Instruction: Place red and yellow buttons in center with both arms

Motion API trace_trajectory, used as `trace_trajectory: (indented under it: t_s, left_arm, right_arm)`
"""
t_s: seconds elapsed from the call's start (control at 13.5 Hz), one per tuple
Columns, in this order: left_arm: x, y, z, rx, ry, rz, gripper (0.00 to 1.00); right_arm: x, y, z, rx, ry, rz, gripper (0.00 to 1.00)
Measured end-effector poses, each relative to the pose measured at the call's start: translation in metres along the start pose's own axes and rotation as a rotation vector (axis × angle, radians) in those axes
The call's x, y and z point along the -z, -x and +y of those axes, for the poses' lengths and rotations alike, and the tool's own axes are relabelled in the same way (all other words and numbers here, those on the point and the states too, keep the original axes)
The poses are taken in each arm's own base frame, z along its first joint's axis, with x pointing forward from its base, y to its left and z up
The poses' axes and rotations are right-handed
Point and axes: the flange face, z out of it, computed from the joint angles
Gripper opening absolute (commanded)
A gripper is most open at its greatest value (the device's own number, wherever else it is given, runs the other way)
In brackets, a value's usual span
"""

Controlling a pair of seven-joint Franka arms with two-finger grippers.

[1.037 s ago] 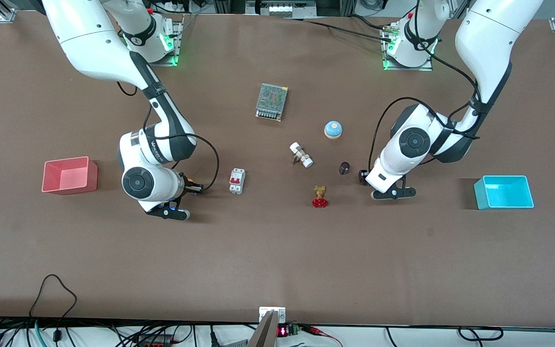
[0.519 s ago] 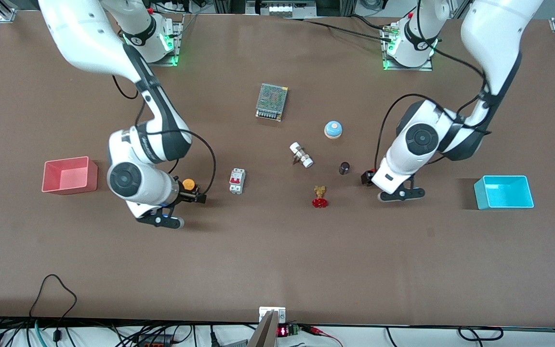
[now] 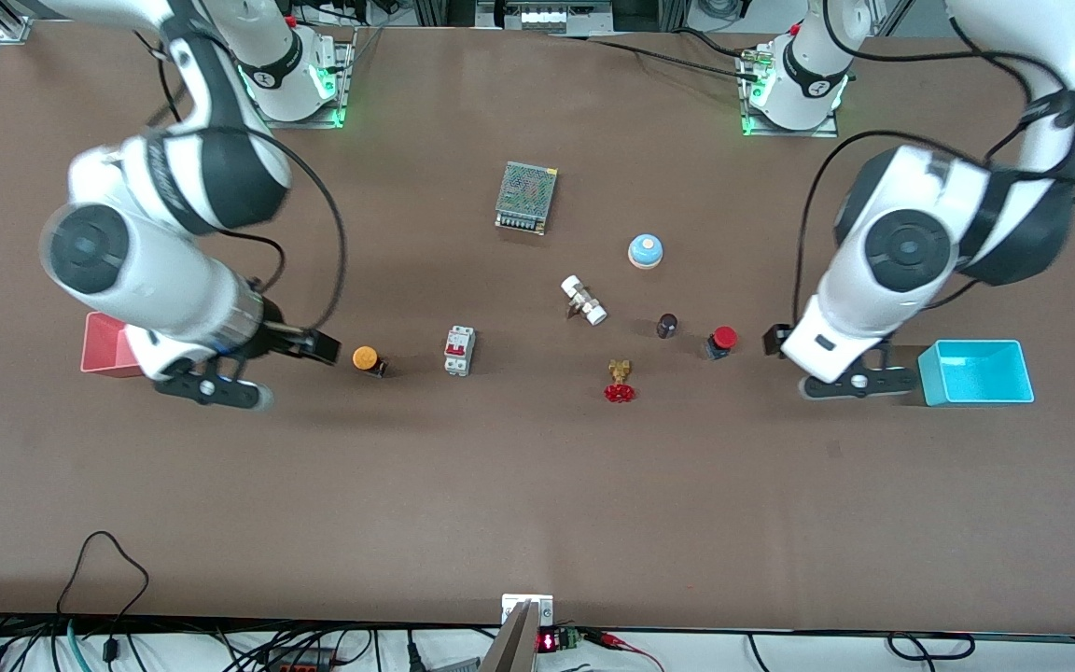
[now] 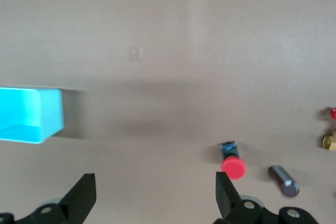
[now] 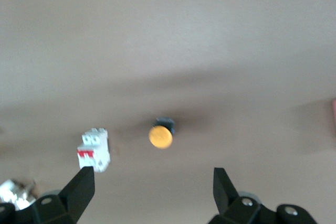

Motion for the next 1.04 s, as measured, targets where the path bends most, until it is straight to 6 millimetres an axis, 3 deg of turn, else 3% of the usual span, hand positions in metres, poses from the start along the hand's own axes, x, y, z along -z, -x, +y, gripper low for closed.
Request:
trace_trajectory:
  t_s: [0.15,0.37,0.67,0.81,1.04]
  left_arm:
    - [0.039,-0.002,-0.027,-0.043,-0.016,-0.029,1.00]
    - [0.067,-0.006,-0.081,-0.040,0.053,-0.081,1.00]
    - [0.078,-0.002,-0.169,0.021,0.230,-0.171,1.00]
    - [0.081,0.002,-0.173,-0.015,0.237,-0.175,1.00]
    - [0.097,0.014,-0.165,-0.103,0.190,-0.119,1.00]
  right_arm:
    - [0.026,0.003,0.026,0.023,0.002,-0.003,1.00]
    - [0.052,0.002,0.074,0.022,0.040,-0.010,1.00]
    - [0.096,-0.002,0.181,0.104,0.067,0.018,1.00]
    - [0.116,0.010,0.221,0.081,0.059,0.000,1.00]
    - [0.136,0.036,0.219,0.086,0.057,-0.038,1.00]
